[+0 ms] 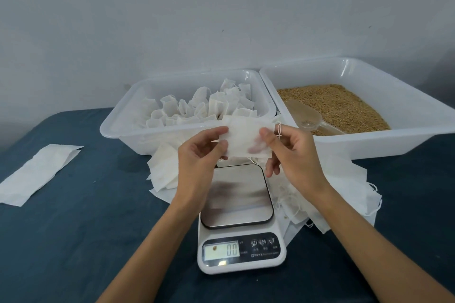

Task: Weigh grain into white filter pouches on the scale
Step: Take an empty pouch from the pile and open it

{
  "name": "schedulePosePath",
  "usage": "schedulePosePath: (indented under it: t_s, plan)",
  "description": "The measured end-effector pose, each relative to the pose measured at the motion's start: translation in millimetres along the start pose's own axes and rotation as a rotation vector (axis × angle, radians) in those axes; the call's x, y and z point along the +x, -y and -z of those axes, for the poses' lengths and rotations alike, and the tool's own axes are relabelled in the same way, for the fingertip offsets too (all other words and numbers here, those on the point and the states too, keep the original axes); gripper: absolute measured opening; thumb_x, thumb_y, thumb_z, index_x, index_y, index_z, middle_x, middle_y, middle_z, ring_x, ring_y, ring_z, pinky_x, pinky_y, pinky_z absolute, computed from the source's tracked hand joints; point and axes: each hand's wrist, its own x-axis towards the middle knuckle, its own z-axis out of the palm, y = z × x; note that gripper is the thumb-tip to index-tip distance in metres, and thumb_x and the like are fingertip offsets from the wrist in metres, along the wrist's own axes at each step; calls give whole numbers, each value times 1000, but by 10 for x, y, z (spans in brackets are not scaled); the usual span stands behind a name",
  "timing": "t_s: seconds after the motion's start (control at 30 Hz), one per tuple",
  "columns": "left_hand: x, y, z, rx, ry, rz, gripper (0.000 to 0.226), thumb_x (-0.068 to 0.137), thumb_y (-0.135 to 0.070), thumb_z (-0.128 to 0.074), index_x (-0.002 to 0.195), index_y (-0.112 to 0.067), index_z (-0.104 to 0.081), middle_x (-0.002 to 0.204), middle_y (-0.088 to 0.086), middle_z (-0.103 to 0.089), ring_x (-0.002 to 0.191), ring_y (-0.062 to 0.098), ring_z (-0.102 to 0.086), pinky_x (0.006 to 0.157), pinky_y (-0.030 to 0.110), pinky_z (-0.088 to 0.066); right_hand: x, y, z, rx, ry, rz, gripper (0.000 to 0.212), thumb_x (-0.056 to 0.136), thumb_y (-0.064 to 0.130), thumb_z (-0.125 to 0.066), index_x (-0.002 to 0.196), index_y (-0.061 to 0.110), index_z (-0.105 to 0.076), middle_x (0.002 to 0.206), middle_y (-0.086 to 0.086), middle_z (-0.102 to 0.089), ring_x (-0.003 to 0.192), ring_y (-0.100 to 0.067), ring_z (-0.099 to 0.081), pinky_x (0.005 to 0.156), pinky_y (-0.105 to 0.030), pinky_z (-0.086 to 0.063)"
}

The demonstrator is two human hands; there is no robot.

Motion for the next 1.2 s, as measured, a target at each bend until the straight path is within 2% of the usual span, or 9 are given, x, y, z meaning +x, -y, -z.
schedulePosePath:
  t_s: [0.17, 0.3, 0.37, 0.43, 0.57, 0.83, 0.93, 1.0, 1.2]
  plan:
    - [-10, -11, -5, -36, 77, 29, 26, 96, 4, -66, 110, -13, -80, 89, 0, -69, 78, 10, -64, 71, 21, -54, -25, 16, -36, -49, -4, 50, 35, 100, 35, -63, 83, 5, -66, 77, -4, -72, 42, -29, -63, 40, -26, -38]
    - [5, 14, 7, -64, 52, 56, 21, 95, 2, -69, 105, -11, -81, 90, 7, -72, 84, 19, -59, 78, 29, -48, -45, 46, -23, -49, -53, 51, 33, 99, 39, -62, 71, 22, -65, 60, -28, -53, 40, -31, -64, 38, -22, -36]
    - [12, 16, 11, -61, 49, 59, 20, 94, 2, -70, 104, -11, -81, 90, 11, -71, 84, 20, -59, 79, 31, -47, -42, 61, -17, -38, -61, 43, 44, 97, 43, -64, 66, 12, -57, 58, -32, -46, 40, -32, -64, 38, -23, -34]
    - [15, 19, 17, -38, 55, 53, 19, 93, 1, -72, 103, -12, -82, 86, 4, -72, 76, 13, -58, 72, 24, -49, -40, 65, -20, -37, -71, 35, 57, 94, 47, -66, 62, 3, -47, 56, -29, -41, 41, -32, -64, 38, -22, -33]
    - [17, 26, 23, -46, 36, 54, 17, 95, -3, -72, 103, -16, -81, 88, 3, -73, 77, 13, -60, 67, 20, -51, -59, 95, -34, -57, -86, 84, 50, 96, 42, -61, 56, 23, -38, 53, -1, -31, 42, -31, -65, 38, -22, -30]
    - [20, 40, 24, -38, 44, 35, 14, 99, -6, -68, 103, -12, -80, 82, 7, -72, 75, 16, -64, 68, 25, -55, -81, 158, -42, -97, -113, 147, 52, 95, 55, -59, 56, 28, -37, 53, -4, -29, 37, -24, -63, 38, -20, -29]
    - [19, 24, 26, -28, 38, 26, 14, 100, -6, -67, 103, -11, -79, 87, 12, -72, 77, 18, -63, 67, 26, -56, -79, 162, -58, -107, -75, 156, 43, 95, 51, -61, 58, 32, -48, 55, 10, -39, 38, -19, -59, 36, -39, -42]
    - [24, 22, 33, -19, 26, 24, 15, 100, -6, -67, 102, -13, -80, 86, 11, -71, 76, 18, -61, 65, 27, -55, -76, 142, -59, -125, -59, 140, 52, 95, 52, -62, 63, 12, -52, 53, 3, -38, 38, -20, -58, 37, -52, -43]
    - [32, 37, 17, 26, -19, -9, 13, 100, -4, -67, 102, -9, -78, 77, 8, -66, 63, 15, -54, 55, 24, -51, -110, 174, -46, -166, -79, 131, 52, 95, 54, -59, 58, 23, -39, 49, -7, -29, 39, -22, -65, 38, -20, -25]
